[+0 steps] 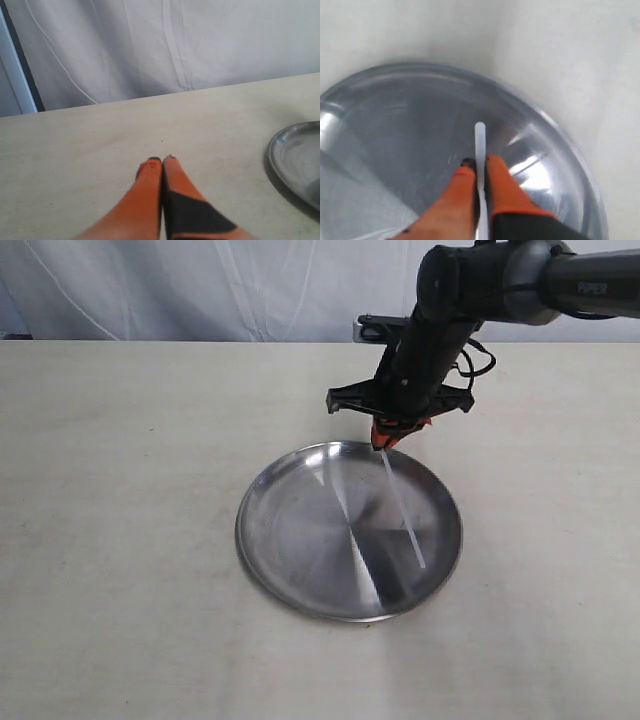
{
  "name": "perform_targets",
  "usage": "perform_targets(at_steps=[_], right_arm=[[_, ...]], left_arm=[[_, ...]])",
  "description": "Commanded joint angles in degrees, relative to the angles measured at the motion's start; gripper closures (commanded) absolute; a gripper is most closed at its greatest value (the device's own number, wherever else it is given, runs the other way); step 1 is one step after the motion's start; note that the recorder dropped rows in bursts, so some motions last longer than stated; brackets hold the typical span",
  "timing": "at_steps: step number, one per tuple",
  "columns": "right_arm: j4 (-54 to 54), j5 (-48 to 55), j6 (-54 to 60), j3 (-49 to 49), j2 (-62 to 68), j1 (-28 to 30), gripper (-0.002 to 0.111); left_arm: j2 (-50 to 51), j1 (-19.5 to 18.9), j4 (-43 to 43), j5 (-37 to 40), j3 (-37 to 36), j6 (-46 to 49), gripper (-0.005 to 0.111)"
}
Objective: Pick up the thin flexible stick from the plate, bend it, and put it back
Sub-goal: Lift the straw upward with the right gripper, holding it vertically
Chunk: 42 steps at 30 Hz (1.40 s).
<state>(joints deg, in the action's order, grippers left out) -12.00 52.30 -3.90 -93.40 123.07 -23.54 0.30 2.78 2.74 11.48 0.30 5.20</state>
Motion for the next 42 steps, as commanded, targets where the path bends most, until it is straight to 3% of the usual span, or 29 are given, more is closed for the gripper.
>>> perform_targets(at_steps=[1, 12, 19, 21, 23, 25, 28, 31, 35, 37, 39, 42], right_arm=[[-0.7, -0.7, 3.5, 0.0, -5.0, 0.1, 0.109], [-15.1, -5.5, 15.4, 3.3, -17.9, 0.1, 0.109], [-28.7, -12.4, 25.7, 18.5, -29.4, 0.1, 0.109], [-33.4, -15.4, 29.4, 23.6, -32.8, 0.1, 0.109], [-38.6, -18.7, 35.0, 27.9, -35.6, 0.1, 0.109], [-42.1, -18.8, 38.8, 29.1, -36.1, 0.1, 0.109], [-45.3, -18.4, 41.6, 29.1, -36.1, 0.1, 0.109], [-45.3, -18.3, 41.7, 29.1, -36.0, 0.1, 0.109], [-47.9, -18.3, 42.4, 29.1, -36.0, 0.1, 0.109], [-51.5, -18.0, 44.3, 29.1, -36.0, 0.1, 0.109], [-54.4, -17.0, 46.7, 29.1, -36.0, 0.1, 0.109], [-56.1, -16.0, 47.6, 29.1, -36.0, 0.1, 0.109]], left_arm=[[-0.3, 0.3, -0.1, -0.8, -0.3, -0.1, 0.107], [-0.3, 0.3, -0.1, -0.8, -0.3, -0.1, 0.107], [-0.3, 0.3, -0.1, -1.5, -0.3, -0.1, 0.107], [-0.3, 0.3, 8.3, -6.5, -0.3, -4.4, 0.107], [-0.3, 0.3, 33.0, -16.1, -0.3, -15.8, 0.107], [-0.3, 0.3, 46.3, -20.1, -0.3, -17.0, 0.107], [-0.3, 0.3, 58.5, -11.9, -0.2, -21.8, 0.107], [-0.3, 0.3, 57.5, -7.4, 2.2, -20.2, 0.107], [2.5, 0.3, 59.4, 5.2, 8.6, -15.4, 0.107], [8.7, 0.3, 66.6, 11.6, 12.0, -5.8, 0.107], [17.7, 0.3, 78.0, 19.3, 15.1, 10.6, 0.107], [27.9, 0.3, 82.9, 27.9, 18.4, 22.3, 0.107]])
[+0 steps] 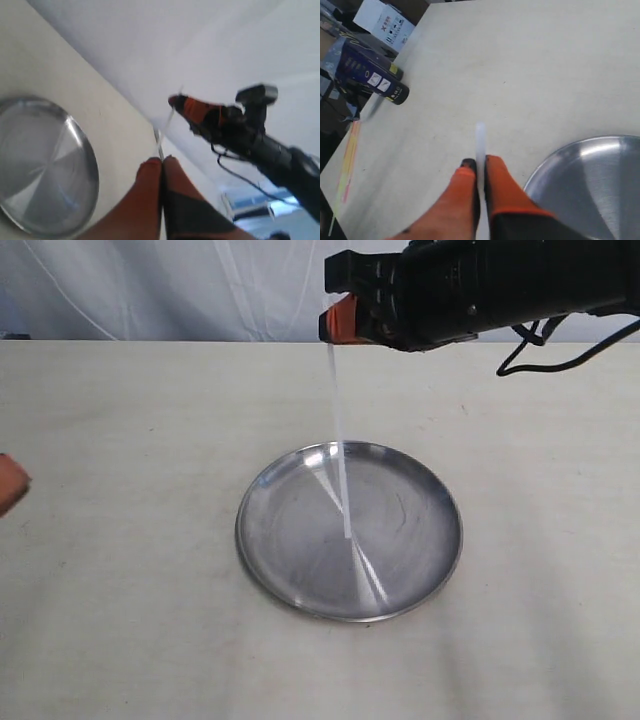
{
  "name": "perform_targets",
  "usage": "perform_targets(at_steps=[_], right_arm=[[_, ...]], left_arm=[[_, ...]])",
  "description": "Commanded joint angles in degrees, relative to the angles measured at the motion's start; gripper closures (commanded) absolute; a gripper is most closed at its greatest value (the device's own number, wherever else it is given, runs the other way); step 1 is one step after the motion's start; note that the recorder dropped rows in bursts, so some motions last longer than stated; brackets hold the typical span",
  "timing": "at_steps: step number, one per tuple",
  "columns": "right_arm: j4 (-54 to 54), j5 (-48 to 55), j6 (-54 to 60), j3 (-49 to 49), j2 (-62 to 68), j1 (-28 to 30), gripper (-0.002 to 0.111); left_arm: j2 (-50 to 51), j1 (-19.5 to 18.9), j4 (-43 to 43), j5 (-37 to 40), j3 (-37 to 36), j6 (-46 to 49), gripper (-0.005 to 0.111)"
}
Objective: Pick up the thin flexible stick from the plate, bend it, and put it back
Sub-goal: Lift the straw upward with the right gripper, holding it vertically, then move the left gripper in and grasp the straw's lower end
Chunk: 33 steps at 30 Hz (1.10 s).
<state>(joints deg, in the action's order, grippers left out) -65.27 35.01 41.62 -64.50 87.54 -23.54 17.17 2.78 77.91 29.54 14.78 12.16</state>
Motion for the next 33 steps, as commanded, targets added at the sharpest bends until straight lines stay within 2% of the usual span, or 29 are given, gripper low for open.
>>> perform_targets(at_steps=[1, 4, 6, 9, 13, 16, 23, 29, 33], right_arm=[[-3.5, 2.2, 2.1, 0.2, -0.5, 0.1, 0.109], [-5.1, 4.9, 2.3, 0.2, -0.5, 0.1, 0.109], [-5.8, 6.4, 2.3, 0.2, -0.5, 0.1, 0.109], [-7.0, 7.8, 2.3, 0.2, -0.5, 0.1, 0.109], [-8.6, 8.3, 2.4, 0.2, -0.5, 0.1, 0.109], [-10.1, 8.3, 2.7, 0.2, -0.5, 0.1, 0.109], [-15.4, 9.4, 3.5, 0.2, -0.5, 0.1, 0.109], [-19.9, 10.2, 4.9, 0.2, -0.5, 0.1, 0.109], [-24.3, 10.3, 7.3, 0.2, -0.5, 0.1, 0.109]], left_arm=[[14.9, 0.3, 7.7, 12.5, 5.2, 16.9, 0.107], [25.7, 0.3, 7.4, 20.3, 9.0, 22.8, 0.106], [33.2, 0.3, 7.8, 25.8, 11.3, 27.3, 0.101], [42.7, 0.3, 9.4, 33.1, 14.8, 33.9, 0.086], [52.1, 0.3, 10.5, 36.9, 18.5, 38.3, 0.061], [56.3, 0.3, 11.3, 40.4, 19.2, 41.6, 0.05], [58.8, 0.3, 16.0, 39.3, 19.2, 49.9, 0.048], [58.8, 0.3, 18.6, 39.0, 19.2, 52.7, 0.048], [58.8, 2.9, 18.7, 37.8, 19.2, 52.8, 0.048]])
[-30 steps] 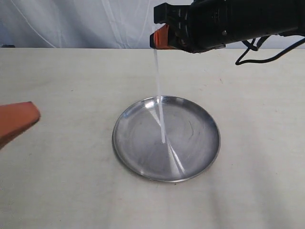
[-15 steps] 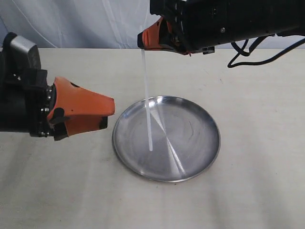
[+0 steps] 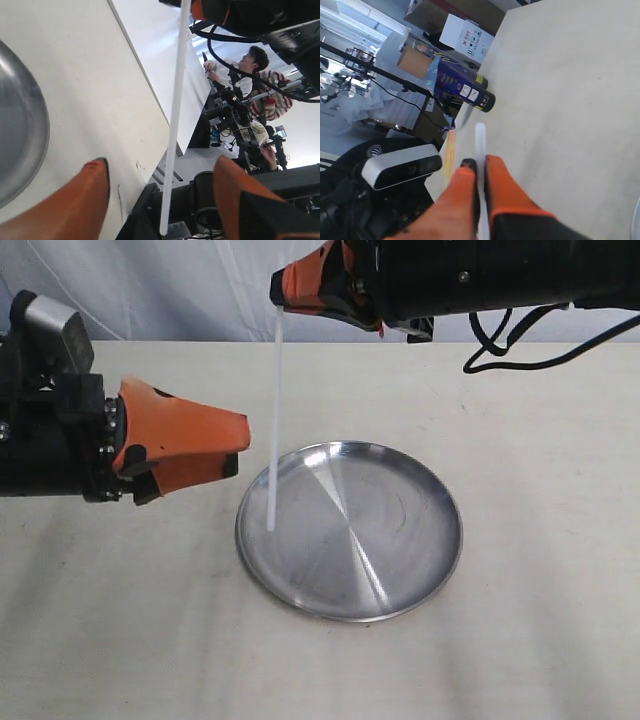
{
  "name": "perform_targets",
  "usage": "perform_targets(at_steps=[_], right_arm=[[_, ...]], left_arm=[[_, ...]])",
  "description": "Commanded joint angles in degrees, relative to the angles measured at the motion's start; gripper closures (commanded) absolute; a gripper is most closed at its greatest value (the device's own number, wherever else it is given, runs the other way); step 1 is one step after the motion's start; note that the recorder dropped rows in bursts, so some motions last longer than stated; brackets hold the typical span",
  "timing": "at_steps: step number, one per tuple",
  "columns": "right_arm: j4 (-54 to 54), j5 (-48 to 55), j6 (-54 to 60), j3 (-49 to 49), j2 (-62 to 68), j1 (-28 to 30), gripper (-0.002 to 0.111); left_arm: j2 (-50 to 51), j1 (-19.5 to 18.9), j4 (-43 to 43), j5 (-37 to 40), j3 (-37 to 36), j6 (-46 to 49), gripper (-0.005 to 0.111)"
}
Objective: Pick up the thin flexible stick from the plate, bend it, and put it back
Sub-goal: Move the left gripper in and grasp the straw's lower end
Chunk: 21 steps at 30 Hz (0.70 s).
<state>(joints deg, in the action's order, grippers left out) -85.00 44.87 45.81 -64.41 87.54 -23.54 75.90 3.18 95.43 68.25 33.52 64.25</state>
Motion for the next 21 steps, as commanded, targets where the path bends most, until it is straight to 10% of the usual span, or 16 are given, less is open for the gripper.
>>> perform_targets(at_steps=[1, 10, 16, 21], right_arm=[[-5.5, 0.4, 3.7, 0.1, -0.5, 0.1, 0.109], [-7.0, 1.3, 5.1, 0.1, -0.4, 0.1, 0.109], [-7.0, 1.8, 5.1, 0.1, -0.3, 0.1, 0.109], [-6.7, 1.9, 5.2, 0.1, -0.3, 0.1, 0.109]], left_arm=[[0.1, 3.4, 1.1, -1.8, 0.5, 0.8, 0.048], [0.1, 8.5, 2.2, -5.4, 2.5, 1.4, 0.051], [0.1, 9.0, 1.9, -8.6, 2.6, -0.2, 0.104], [0.1, 9.0, 1.9, -9.0, 2.6, 0.0, 0.107]])
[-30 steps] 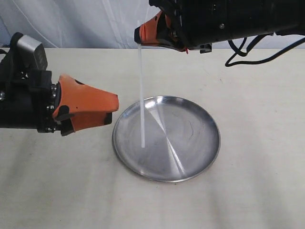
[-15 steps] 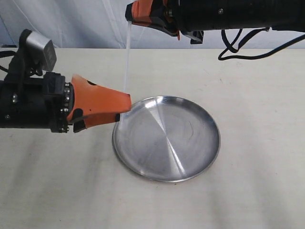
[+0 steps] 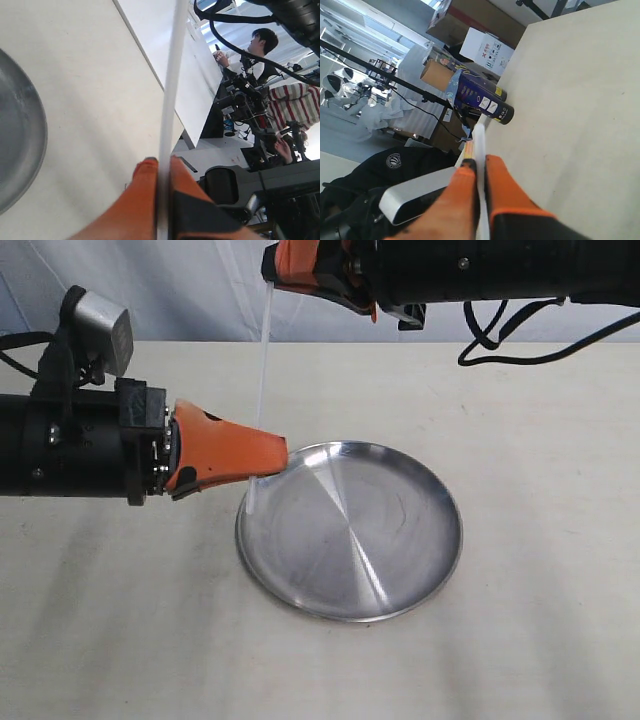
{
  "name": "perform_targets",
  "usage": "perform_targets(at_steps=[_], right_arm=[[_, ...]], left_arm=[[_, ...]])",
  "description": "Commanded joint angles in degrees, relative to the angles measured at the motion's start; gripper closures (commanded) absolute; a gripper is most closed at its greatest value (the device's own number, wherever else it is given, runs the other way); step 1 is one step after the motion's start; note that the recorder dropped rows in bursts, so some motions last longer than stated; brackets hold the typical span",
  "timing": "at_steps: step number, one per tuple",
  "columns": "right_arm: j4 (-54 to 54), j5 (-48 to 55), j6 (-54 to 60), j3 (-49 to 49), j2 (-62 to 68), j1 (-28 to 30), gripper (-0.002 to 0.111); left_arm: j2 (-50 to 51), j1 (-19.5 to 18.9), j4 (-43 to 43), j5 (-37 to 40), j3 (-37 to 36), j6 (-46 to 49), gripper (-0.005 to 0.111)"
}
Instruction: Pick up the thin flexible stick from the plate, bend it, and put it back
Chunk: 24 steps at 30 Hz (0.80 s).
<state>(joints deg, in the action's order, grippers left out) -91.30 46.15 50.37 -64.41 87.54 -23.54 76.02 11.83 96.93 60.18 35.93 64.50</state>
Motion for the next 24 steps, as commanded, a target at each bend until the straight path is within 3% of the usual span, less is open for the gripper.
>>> perform_targets(at_steps=[1, 7, 9, 14, 24], right_arm=[[-0.4, 0.6, 0.6, 0.1, -0.3, 0.1, 0.109], [-0.1, 0.7, 0.6, 0.1, -0.3, 0.1, 0.105], [0.2, 0.7, 0.6, 0.1, -0.3, 0.1, 0.093], [1.0, 1.1, 0.5, 0.1, -0.3, 0.1, 0.044], [2.5, 2.8, -1.0, 0.1, 1.9, 0.1, 0.048]], left_arm=[[0.0, 0.3, 0.4, -0.9, 0.2, -0.1, 0.107], [0.0, 0.3, 0.0, -1.0, 0.2, -0.1, 0.107], [0.0, 0.3, -0.4, -1.0, 0.2, -0.1, 0.107], [0.0, 0.3, -0.6, -0.7, 0.2, 0.0, 0.107], [0.0, 0.3, -0.6, 1.5, 0.2, 0.0, 0.107]])
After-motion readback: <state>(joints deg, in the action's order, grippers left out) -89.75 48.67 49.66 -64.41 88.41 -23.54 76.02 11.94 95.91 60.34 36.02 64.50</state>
